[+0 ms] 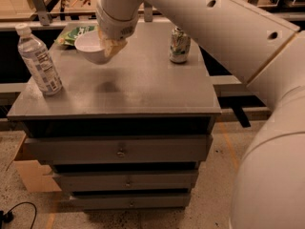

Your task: Move white bowl near green rice chip bag

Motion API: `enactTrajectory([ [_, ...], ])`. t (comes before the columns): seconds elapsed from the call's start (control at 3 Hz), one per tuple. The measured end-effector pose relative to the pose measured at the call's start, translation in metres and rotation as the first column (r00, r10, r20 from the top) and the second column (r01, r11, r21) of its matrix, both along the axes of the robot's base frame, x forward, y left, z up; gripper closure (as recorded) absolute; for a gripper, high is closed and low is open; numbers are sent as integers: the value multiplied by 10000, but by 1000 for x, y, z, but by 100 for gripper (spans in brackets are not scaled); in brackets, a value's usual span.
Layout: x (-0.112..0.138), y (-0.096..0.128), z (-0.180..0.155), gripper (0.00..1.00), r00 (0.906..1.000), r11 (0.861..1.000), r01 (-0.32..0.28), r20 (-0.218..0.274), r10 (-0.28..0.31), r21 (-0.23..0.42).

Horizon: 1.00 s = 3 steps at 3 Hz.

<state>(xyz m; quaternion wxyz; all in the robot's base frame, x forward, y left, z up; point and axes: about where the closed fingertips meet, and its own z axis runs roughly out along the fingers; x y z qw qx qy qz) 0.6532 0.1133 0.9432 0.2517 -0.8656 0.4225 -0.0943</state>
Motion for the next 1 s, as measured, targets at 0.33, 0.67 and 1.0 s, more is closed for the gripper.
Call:
enactTrajectory([
  [0.33, 15, 1, 5, 100, 9998, 9980, -183, -66, 187, 607],
  [0.67, 16, 3, 8, 100, 9997, 9971, -228, -64, 233, 727],
  [1.0, 25, -14, -9, 100, 9993, 9986, 380, 6, -380, 371],
])
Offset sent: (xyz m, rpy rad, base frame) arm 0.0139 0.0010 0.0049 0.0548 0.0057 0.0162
